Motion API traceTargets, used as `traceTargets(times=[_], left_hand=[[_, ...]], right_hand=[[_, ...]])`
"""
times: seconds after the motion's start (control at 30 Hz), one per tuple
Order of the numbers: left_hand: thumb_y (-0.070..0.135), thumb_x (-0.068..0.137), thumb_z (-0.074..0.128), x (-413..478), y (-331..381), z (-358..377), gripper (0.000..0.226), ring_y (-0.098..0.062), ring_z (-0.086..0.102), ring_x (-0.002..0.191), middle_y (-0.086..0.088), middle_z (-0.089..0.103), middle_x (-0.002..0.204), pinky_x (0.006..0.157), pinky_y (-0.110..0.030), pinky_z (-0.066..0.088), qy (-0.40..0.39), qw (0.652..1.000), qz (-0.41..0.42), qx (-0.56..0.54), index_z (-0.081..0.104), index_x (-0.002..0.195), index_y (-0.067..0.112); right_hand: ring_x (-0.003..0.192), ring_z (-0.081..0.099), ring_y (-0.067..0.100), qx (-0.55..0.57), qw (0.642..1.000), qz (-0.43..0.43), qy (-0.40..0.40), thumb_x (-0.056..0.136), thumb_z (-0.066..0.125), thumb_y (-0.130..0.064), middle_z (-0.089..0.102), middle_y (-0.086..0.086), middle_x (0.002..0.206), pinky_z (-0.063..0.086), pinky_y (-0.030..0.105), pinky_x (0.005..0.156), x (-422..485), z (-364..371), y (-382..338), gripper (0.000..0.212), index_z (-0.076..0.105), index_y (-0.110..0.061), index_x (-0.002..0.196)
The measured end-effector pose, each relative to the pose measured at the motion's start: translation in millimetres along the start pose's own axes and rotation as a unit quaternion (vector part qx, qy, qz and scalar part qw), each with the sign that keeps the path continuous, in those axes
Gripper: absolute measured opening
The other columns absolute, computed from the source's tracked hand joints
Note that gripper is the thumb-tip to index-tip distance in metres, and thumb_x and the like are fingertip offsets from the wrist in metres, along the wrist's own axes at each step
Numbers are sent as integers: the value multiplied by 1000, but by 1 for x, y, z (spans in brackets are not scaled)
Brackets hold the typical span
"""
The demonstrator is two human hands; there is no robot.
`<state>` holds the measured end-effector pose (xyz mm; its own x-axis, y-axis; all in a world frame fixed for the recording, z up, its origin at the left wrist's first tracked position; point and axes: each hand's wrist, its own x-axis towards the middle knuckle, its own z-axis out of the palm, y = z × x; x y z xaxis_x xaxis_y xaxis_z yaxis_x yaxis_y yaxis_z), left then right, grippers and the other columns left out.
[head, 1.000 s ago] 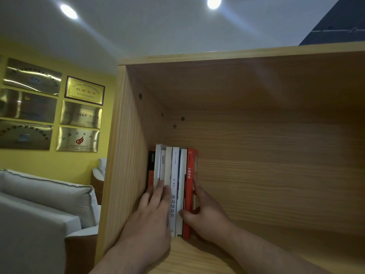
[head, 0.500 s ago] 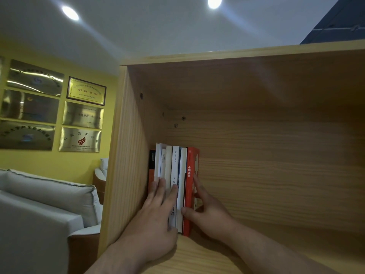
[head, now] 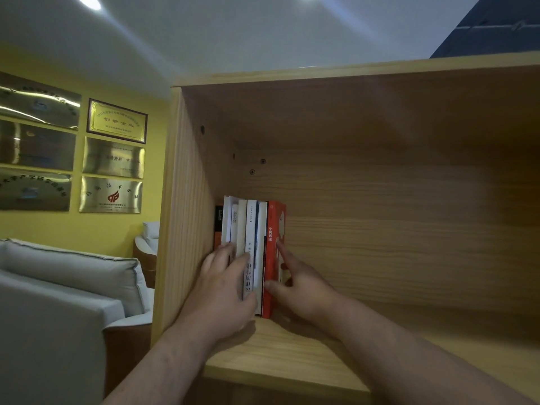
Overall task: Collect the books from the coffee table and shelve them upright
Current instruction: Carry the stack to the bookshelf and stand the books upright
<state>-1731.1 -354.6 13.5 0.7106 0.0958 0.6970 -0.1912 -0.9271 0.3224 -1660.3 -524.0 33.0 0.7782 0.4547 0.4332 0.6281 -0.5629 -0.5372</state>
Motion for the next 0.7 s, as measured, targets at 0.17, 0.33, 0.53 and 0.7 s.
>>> traceTargets(times=[0.17,0.33,0.53,0.7], left_hand=[[31,95,59,-8,4,-7,57,-9,22,141,9,30,150,113,-26,26,15,999,-22,-31,40,148,26],[30,95,59,-12,7,-7,54,-9,33,135,10,37,143,107,-26,35,16,998,-40,-47,42,146,27],[29,94,59,-8,4,-3,51,-9,33,135,11,39,142,110,-28,35,13,999,-39,-36,45,143,26],[17,91,64,-5,7,0,72,-15,19,147,15,3,159,116,-37,33,12,993,-71,-97,27,151,31]], right_hand=[[108,63,12,-52,999,-3,11,93,65,-38,47,-7,146,54,17,74,-17,-18,10,83,12,-52,155],[105,64,10,-28,999,20,38,92,64,-32,45,-5,152,57,17,73,-26,-25,19,79,20,-47,156],[132,52,15,0,997,8,71,93,68,-33,45,-7,153,46,31,105,-15,-17,0,80,21,-41,157],[134,47,7,126,992,-15,27,85,78,-28,41,-14,154,45,31,105,10,8,-7,108,1,-64,151]])
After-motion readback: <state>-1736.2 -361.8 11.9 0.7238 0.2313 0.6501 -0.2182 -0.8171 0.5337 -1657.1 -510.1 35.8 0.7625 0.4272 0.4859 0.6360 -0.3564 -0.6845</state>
